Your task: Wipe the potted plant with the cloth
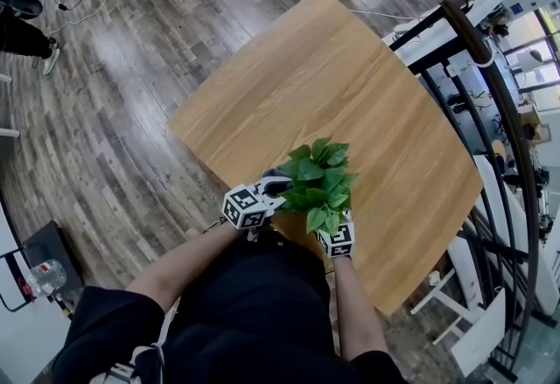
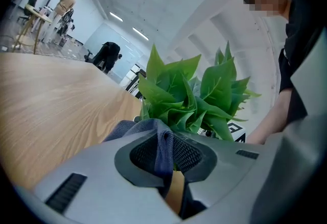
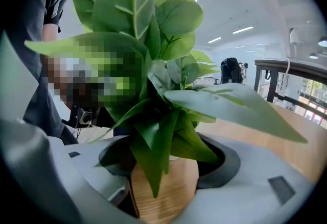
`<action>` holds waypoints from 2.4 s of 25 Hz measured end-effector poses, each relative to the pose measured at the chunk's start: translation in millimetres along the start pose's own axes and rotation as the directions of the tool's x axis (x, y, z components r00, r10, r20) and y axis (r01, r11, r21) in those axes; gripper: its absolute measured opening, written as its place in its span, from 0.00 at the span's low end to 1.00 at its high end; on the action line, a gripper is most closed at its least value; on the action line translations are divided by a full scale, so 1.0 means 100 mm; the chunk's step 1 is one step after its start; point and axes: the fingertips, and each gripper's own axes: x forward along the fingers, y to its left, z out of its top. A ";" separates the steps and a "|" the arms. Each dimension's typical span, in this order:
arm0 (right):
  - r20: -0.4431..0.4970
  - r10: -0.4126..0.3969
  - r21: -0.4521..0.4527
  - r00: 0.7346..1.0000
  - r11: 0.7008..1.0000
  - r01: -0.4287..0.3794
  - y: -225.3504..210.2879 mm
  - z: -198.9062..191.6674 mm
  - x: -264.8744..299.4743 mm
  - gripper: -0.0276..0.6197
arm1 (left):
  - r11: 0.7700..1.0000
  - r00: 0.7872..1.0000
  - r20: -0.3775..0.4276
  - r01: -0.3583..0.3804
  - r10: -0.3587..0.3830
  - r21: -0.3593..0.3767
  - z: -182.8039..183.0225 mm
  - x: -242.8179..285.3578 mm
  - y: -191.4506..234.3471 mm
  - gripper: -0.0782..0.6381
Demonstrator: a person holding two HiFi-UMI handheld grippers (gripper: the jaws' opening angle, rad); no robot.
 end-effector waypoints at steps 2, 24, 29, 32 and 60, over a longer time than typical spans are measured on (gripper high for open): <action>-0.004 0.002 -0.012 1.000 1.000 -0.002 0.03 -0.01 -0.02 0.50 | 1.000 1.000 0.015 -0.008 0.008 -0.017 0.04 -0.01 0.00 0.21; -0.050 0.045 -0.215 0.998 0.975 -0.054 0.05 0.15 0.07 0.51 | 0.980 0.985 -0.023 -0.168 0.172 0.104 0.12 -0.06 0.46 0.21; -0.046 0.028 -0.175 0.999 0.984 -0.036 0.04 0.04 0.07 0.51 | 0.984 0.987 -0.026 -0.153 0.156 0.095 0.08 -0.08 0.36 0.21; -0.046 0.031 -0.160 0.998 0.986 -0.038 0.05 0.03 0.08 0.51 | 0.990 0.990 -0.030 -0.134 0.136 0.050 -0.01 -0.11 0.22 0.21; -0.112 0.177 -0.271 0.978 0.941 -0.201 0.16 0.10 0.16 0.52 | 0.981 0.981 0.010 -0.194 0.194 0.028 0.23 -0.20 0.54 0.21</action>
